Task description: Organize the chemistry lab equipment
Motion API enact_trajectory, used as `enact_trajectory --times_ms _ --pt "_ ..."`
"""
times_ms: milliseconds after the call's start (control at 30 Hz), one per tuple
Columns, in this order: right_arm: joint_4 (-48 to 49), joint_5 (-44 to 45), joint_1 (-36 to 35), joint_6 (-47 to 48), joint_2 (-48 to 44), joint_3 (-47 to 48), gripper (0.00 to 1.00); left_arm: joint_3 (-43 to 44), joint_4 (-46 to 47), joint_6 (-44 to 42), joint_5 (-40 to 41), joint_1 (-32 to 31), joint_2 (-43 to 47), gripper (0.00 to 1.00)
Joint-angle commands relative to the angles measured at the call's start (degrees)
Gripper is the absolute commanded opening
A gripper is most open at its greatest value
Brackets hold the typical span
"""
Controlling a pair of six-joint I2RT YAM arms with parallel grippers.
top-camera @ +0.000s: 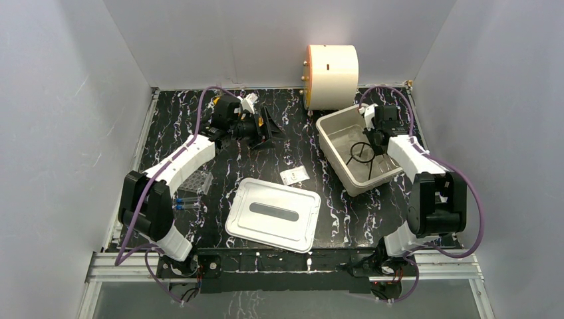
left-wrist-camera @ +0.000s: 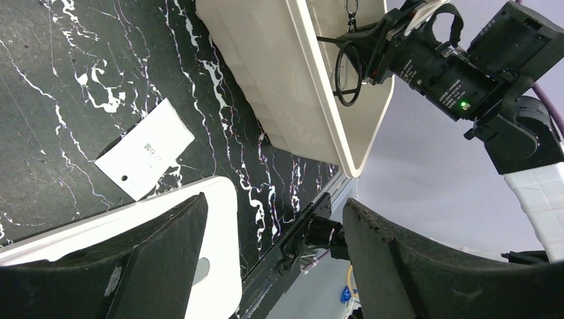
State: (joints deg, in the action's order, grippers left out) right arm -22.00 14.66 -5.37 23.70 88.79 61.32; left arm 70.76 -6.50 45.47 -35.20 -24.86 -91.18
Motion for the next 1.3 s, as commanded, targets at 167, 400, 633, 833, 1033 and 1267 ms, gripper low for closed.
enact_trajectory --times_ms 167,400,633,833,1033,1267 --pt "-0.04 3.16 -0.07 -3.96 -0.37 4.45 0.44 0.85 -0.68 0.40 -1.67 0.27 2.82 0.73" --pt "-1.12 4.32 -0.03 -5.16 -0.74 6.42 0.40 0.69 -0.89 0.39 -1.45 0.34 2.93 0.73" --pt "-2.87 3.23 -0.06 -9.40 -3.20 10.35 0.36 0.66 -2.34 -0.91 0.76 0.34 3.19 0.73" --pt "-3.99 0.54 -0.45 -16.14 -5.85 15.46 0.38 1.79 -6.92 -4.14 6.97 0.43 3.44 0.73" --pt "-11.48 -5.06 -6.72 -21.45 -4.52 24.56 0.45 2.37 -12.50 -9.85 15.45 0.51 4.94 0.84" --pt "-9.86 -7.26 -23.49 -26.28 -3.48 27.36 0.59 2.99 -20.48 -13.17 27.47 0.94 6.19 0.98"
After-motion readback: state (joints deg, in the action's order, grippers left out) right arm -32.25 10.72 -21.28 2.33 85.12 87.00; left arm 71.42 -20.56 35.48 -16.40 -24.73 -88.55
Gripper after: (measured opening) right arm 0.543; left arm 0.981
